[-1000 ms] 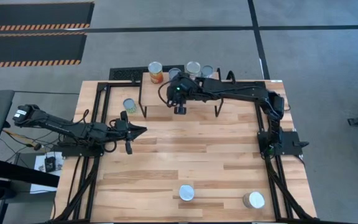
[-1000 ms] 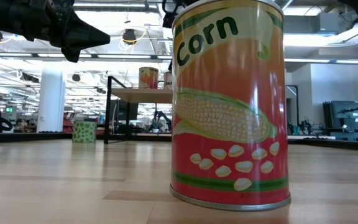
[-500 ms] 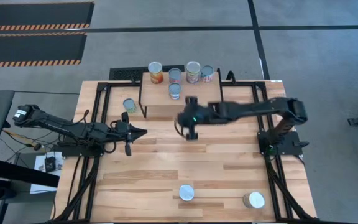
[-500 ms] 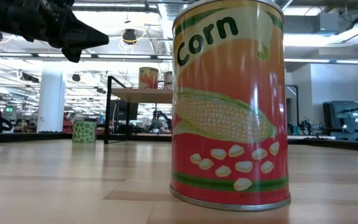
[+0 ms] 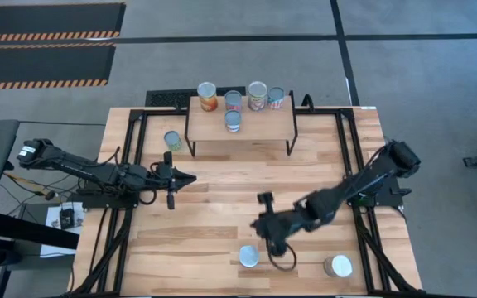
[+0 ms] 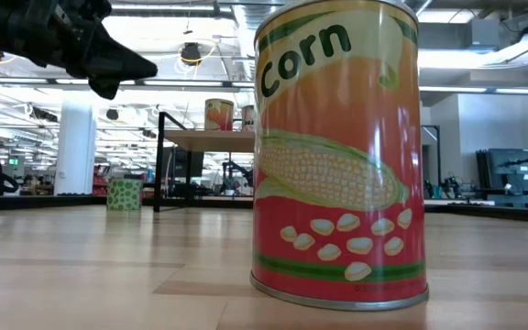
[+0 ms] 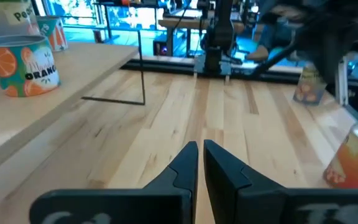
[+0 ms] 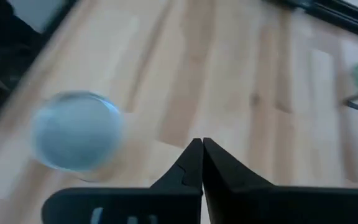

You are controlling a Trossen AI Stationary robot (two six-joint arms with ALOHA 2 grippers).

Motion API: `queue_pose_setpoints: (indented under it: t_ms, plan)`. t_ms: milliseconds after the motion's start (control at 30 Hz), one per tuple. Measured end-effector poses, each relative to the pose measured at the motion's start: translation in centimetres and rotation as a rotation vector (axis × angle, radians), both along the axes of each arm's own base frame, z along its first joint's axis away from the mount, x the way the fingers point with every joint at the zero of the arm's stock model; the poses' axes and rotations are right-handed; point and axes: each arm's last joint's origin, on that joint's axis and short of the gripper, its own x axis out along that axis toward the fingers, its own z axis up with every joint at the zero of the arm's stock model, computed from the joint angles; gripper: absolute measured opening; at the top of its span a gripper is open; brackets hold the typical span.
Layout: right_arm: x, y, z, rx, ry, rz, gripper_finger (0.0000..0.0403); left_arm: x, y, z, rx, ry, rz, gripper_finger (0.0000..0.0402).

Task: Pick and place cans onto a shelf
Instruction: Put the big canned corn on the shelf

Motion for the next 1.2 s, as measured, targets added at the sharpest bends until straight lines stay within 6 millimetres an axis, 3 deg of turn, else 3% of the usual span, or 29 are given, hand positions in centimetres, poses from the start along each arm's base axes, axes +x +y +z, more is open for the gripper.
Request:
queue_pose_setpoints:
  t_ms: [267, 433, 567, 733, 867, 1067, 1200]
  plan:
    - [-0.7, 7.5, -1.4, 0.01, 0.041, 0.147, 0.0088, 0.0, -0.1, 0.0, 0.044, 0.012, -0.057, 0.0016]
    - [-0.5, 10.0, -2.7, -0.022, 0.122, 0.165, 0.0145, 0.0, -0.1, -0.1, 0.032, 0.02, -0.059, 0.0016]
    - [0.3, 10.6, -3.7, -0.061, 0.172, 0.162, 0.0165, 0.0, -0.1, -0.1, 0.033, 0.022, -0.059, 0.0016]
    - [1.0, 10.6, -4.7, -0.119, 0.215, 0.19, 0.0155, 0.0, -0.1, -0.3, 0.04, 0.034, -0.056, 0.0016]
    - [1.5, 9.9, -4.7, -0.093, 0.244, 0.203, 0.0113, 0.0, -0.1, -0.3, 0.053, 0.038, -0.057, 0.0016]
    - [2.4, 8.5, -4.7, -0.07, 0.274, 0.201, 0.002, 0.0, -0.1, -0.3, 0.05, 0.035, -0.055, 0.0016]
    - [2.9, 6.9, -4.3, -0.083, 0.28, 0.177, 0.0013, 0.0, -0.1, -0.2, 0.049, 0.034, -0.055, 0.0016]
